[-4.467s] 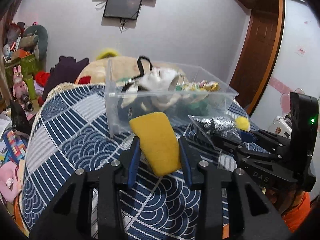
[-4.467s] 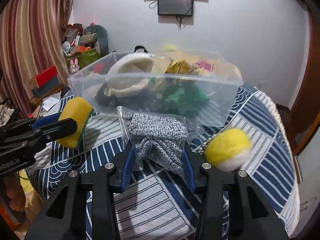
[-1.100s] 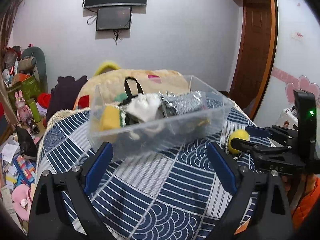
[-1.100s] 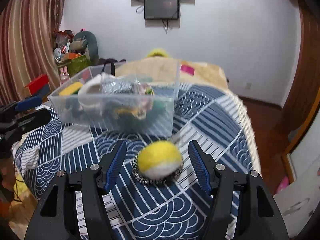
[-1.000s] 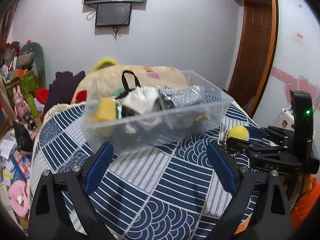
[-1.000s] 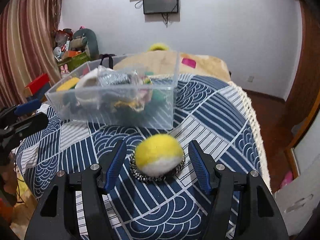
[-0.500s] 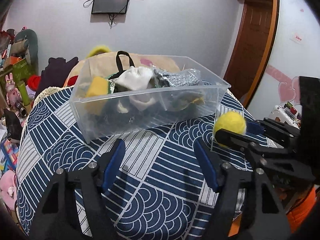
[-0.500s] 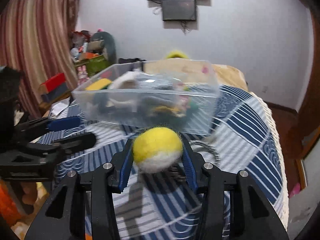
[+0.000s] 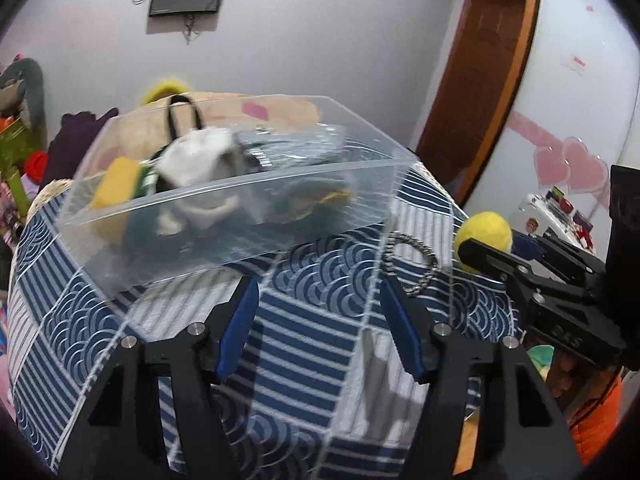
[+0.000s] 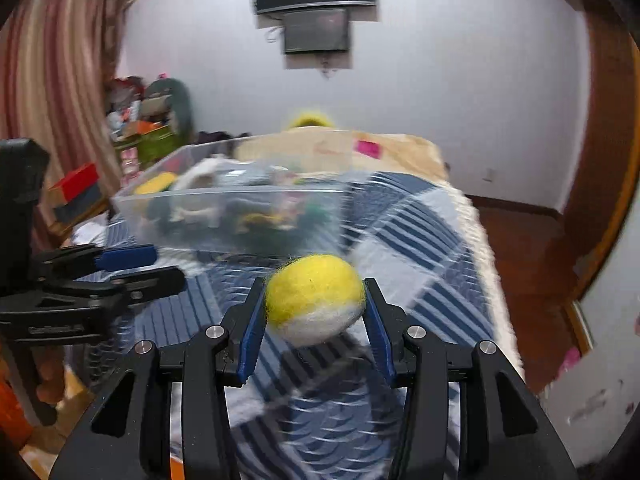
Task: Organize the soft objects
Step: 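Grasp the yellow felt ball with the right tool while the left tool grasps the beaded bracelet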
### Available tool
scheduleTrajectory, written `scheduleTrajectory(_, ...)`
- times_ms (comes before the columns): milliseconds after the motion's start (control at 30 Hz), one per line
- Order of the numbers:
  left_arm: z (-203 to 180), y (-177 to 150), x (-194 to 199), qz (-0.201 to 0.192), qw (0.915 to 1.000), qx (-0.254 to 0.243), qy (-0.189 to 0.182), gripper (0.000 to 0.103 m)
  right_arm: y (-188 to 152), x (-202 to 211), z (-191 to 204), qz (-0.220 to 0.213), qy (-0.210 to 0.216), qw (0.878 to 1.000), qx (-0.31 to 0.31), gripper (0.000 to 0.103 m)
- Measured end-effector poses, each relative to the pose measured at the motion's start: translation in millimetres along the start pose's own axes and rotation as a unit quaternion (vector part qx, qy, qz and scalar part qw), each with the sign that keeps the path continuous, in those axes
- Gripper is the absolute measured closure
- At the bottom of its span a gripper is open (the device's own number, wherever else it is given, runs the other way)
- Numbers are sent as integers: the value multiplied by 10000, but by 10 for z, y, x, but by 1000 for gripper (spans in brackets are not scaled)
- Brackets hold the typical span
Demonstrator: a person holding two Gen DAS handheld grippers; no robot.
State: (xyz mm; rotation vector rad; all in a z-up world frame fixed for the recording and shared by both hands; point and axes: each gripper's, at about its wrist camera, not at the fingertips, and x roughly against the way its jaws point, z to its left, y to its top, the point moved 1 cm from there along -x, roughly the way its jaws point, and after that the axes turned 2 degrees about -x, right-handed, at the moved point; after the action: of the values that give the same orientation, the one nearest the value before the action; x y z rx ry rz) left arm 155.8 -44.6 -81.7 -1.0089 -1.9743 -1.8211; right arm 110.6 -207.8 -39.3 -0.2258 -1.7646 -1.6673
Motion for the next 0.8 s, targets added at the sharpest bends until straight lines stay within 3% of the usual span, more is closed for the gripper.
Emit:
scheduleTrajectory(133, -216, 47, -154, 152, 9996, -256, -10, 49, -28, 35, -190, -22, -367, 9992, -148, 60)
scheduleTrajectory(500, -426, 142, -609, 709, 9966, -386, -154, 68, -108, 67, -352, -76, -213, 9991, -361, 60)
scheduleTrajectory(600, -429, 167, -630, 668, 9969, -378, -153, 71, -121, 66, -398, -84, -165, 9989, -422, 60)
scheduleTrajectory(700, -497, 200, -688, 677, 9966, -407, -218, 82, -120, 54, -412, -81, -121, 9989, -455, 60)
scheduleTrajectory(733, -515, 197, -706, 683, 9964, -447, -209, 92, -120, 52, -411, -76, -117, 9989, -457, 60)
scheduleTrajectory(800, -529, 181, -714, 643, 9967, -478, -152, 96, -120, 46, -401, -70, -115, 9990, -436, 60)
